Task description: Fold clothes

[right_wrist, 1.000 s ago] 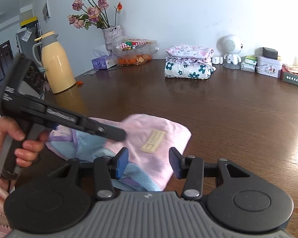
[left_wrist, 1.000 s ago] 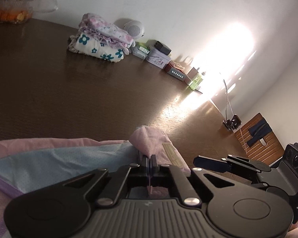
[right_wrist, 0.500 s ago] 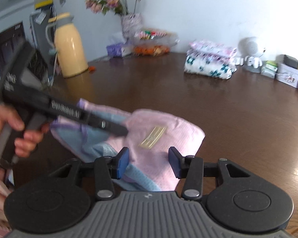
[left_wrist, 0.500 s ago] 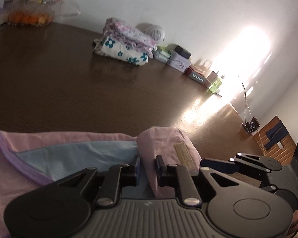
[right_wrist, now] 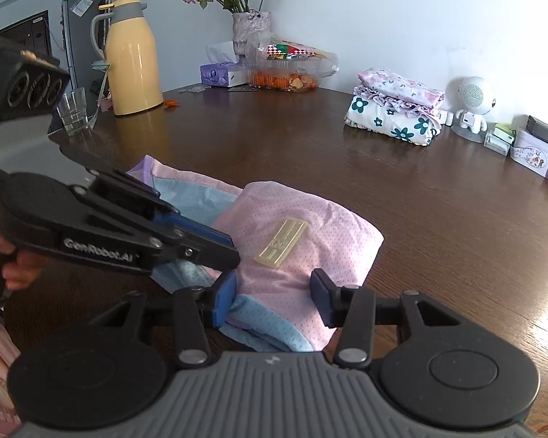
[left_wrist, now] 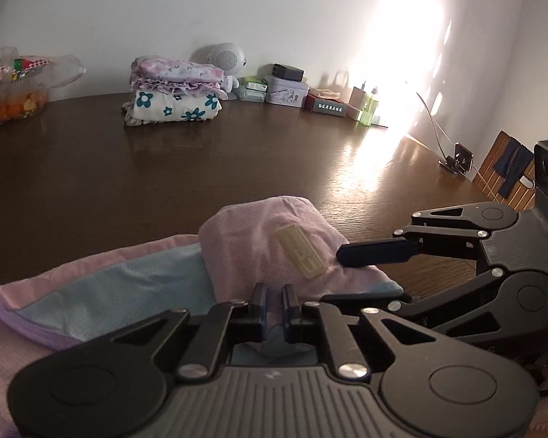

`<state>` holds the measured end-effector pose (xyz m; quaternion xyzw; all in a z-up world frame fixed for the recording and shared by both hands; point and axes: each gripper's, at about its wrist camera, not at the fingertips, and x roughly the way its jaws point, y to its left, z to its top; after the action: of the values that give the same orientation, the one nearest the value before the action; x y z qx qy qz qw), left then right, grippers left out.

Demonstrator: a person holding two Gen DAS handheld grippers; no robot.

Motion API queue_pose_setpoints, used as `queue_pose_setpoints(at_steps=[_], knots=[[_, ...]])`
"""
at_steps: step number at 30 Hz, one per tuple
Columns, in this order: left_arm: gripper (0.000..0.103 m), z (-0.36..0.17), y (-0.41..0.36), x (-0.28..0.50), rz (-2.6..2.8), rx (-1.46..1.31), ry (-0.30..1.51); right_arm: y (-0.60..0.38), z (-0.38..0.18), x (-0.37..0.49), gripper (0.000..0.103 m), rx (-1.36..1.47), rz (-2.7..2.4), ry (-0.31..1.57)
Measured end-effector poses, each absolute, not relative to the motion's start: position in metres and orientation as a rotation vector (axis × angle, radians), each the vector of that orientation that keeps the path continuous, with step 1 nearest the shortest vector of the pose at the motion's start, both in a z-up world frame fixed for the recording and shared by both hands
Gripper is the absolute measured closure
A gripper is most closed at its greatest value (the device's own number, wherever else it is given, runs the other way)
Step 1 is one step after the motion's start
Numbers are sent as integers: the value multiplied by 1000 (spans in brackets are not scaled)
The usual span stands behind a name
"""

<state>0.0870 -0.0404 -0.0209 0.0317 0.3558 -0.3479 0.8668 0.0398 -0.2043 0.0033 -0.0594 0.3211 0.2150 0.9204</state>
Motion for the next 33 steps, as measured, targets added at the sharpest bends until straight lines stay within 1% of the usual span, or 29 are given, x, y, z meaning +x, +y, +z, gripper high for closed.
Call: queue_pose_setpoints(at_steps=[3, 4, 5, 6, 7, 8, 9, 11, 12, 13, 14, 16, 17, 18, 19, 26, 33], knots=[[95, -21, -40, 84, -724, 83, 732, -204, 5, 40, 54, -116, 444, 660], [95, -20, -40, 84, -723, 81, 732, -206, 6, 39, 51, -104, 445, 660], [94, -18, -39, 83, -723, 75, 726, -210, 8, 38, 40, -77, 446, 656], [86, -15, -37, 82, -723, 70, 719, -215, 12, 36, 31, -43, 441, 648], [68, -13, -36, 82, -723, 64, 712, -222, 15, 34, 13, -8, 424, 633], [60, -8, -35, 81, -722, 54, 692, -230, 17, 31, 3, 26, 403, 620], [51, -4, -34, 80, -725, 51, 675, -238, 19, 29, 1, 62, 384, 613], [50, 4, -33, 78, -730, 44, 640, -255, 18, 27, 0, 162, 362, 626], [44, 8, -33, 77, -732, 40, 622, -264, 16, 28, 0, 218, 354, 637], [33, 11, -34, 77, -733, 38, 609, -271, 12, 29, 0, 276, 349, 649], [28, 14, -35, 77, -735, 35, 595, -278, 9, 30, 0, 332, 349, 661], [11, 19, -38, 76, -730, 27, 567, -287, 2, 33, 0, 440, 354, 670], [8, 20, -38, 74, -728, 26, 554, -291, -1, 34, 0, 482, 355, 670], [3, 21, -39, 72, -725, 24, 543, -293, -3, 34, 0, 512, 352, 670], [0, 21, -39, 71, -725, 26, 538, -295, -4, 33, 0, 531, 345, 670], [0, 16, -35, 64, -690, 21, 551, -286, -13, 35, 0, 513, 299, 710], [0, 14, -31, 62, -681, 16, 546, -286, -16, 40, 0, 592, 354, 725]])
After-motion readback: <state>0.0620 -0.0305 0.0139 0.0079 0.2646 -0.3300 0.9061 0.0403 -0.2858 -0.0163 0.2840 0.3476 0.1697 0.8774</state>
